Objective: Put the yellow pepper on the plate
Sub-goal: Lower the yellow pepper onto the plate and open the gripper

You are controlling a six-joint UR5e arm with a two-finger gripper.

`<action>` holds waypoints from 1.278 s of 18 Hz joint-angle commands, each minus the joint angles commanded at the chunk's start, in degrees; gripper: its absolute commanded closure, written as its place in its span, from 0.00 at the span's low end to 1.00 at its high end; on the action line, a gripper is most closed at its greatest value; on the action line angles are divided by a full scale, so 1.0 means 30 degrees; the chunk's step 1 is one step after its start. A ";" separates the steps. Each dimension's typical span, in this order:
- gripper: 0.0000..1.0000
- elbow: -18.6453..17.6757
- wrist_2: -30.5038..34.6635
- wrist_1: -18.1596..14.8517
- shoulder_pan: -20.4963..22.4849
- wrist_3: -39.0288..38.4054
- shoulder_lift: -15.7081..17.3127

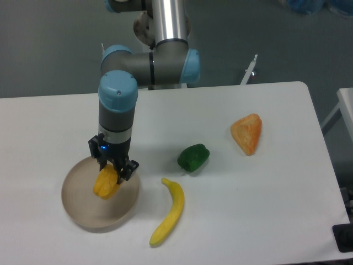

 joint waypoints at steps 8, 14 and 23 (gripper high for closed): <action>0.51 -0.0146 0.0058 0.0029 -0.0410 0.0527 -0.0674; 0.49 -0.0263 0.0058 0.0029 -0.0557 0.0410 -0.1026; 0.47 -0.0234 0.0088 0.0000 -0.0557 0.0410 -0.1553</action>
